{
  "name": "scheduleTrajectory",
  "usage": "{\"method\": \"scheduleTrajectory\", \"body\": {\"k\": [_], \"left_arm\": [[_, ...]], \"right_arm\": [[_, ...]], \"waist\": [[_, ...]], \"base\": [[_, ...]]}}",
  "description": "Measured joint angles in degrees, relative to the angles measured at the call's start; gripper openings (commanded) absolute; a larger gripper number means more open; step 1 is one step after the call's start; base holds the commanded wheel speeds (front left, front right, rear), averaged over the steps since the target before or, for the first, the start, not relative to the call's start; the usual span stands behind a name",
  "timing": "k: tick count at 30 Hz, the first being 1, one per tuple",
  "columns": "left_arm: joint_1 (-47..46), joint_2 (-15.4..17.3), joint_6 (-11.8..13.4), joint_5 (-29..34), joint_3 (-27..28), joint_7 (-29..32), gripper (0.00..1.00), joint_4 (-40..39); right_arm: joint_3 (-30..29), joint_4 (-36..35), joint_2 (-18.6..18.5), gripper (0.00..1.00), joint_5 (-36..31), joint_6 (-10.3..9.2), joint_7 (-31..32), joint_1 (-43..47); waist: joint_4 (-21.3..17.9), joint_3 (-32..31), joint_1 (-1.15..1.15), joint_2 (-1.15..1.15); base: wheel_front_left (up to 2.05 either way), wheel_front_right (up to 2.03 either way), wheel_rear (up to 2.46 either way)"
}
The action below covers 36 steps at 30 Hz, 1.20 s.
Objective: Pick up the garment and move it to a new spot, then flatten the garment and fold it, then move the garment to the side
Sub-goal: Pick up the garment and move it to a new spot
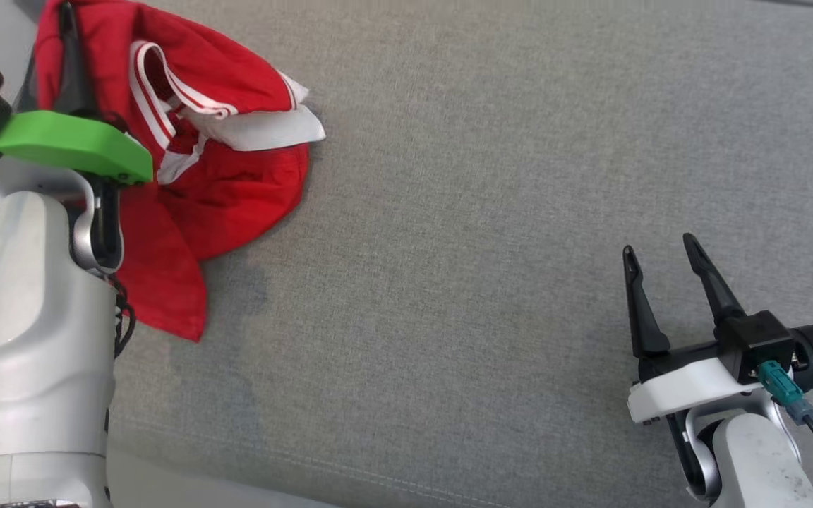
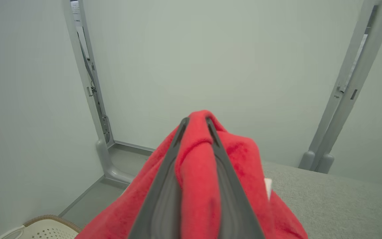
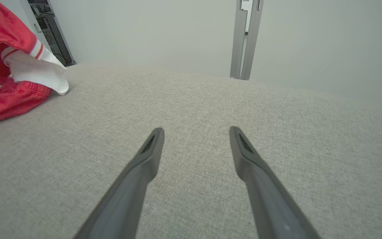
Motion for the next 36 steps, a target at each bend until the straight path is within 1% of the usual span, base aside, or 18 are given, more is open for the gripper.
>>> {"method": "scheduleTrajectory", "body": {"k": [5, 9, 11, 14, 18, 23, 26, 29, 32, 36], "left_arm": [[1.64, 2.22, -0.57, -1.59, -0.08, 6.43, 0.00, -10.56], [2.74, 3.88, -0.48, -2.35, -0.13, 12.84, 0.00, -20.11], [3.05, 4.00, -0.04, -2.70, -0.46, 15.70, 0.00, -24.74], [3.60, 3.63, 0.78, -2.75, -1.56, 18.67, 0.00, -29.30], [3.82, 2.01, 1.63, -3.20, -3.10, 20.43, 0.00, -32.36], [3.88, -0.74, 1.85, -3.19, -6.03, 20.54, 0.00, -31.94], [3.69, -2.87, 1.19, -3.18, -8.96, 19.92, 0.00, -29.84], [3.03, -4.15, 0.40, -3.19, -11.85, 19.37, 0.00, -26.88], [3.16, -4.94, -0.82, -3.61, -15.61, 18.83, 0.00, -21.95], [3.91, -4.80, -1.56, -2.58, -19.03, 16.57, 0.00, -12.69]], "right_arm": [[1.45, 0.48, 0.47, 1.00, 2.67, 0.00, 0.00, -0.11], [2.35, 0.41, 0.53, 1.00, 6.39, 0.00, 0.00, -0.65], [2.37, 0.42, 0.51, 1.00, 7.94, 0.00, 0.00, -1.03], [2.69, 0.67, 0.51, 1.00, 9.60, 0.00, 0.00, -1.19], [3.52, 0.71, 0.53, 1.00, 11.21, 0.00, 0.00, -1.57], [2.93, 0.30, 0.53, 1.00, 11.98, 0.00, 0.00, -2.55], [2.45, 0.08, 0.48, 1.00, 12.12, 0.00, 0.00, -2.75], [2.30, -0.30, 0.47, 1.00, 12.44, 0.00, 0.00, -3.21], [1.88, -0.46, 0.51, 1.00, 13.06, 0.00, 0.00, -3.25], [2.42, -0.68, 0.47, 1.00, 14.17, 0.00, 0.00, -3.52]], "waist": [[-2.43, -3.86, 0.00, 0.00], [-5.91, -5.96, 0.00, 0.00], [-8.10, -6.76, 0.00, 0.00], [-11.52, -7.49, 0.00, 0.00], [-16.66, -7.90, 0.00, 0.00], [-22.75, -7.84, 0.00, 0.00], [-26.67, -7.45, 0.00, 0.00], [-29.98, -6.74, 0.00, 0.00], [-32.87, -5.72, 0.00, 0.00], [-35.94, -3.85, 0.00, 0.00]], "base": [[0.00, 0.00, 0.00], [0.00, 0.00, 0.00], [0.00, 0.00, 0.00], [0.00, 0.00, 0.00], [0.00, 0.00, 0.00], [0.00, 0.00, 0.00], [0.00, 0.00, 0.00], [0.00, 0.00, 0.00], [0.00, 0.00, 0.00], [0.00, 0.00, 0.00]]}}
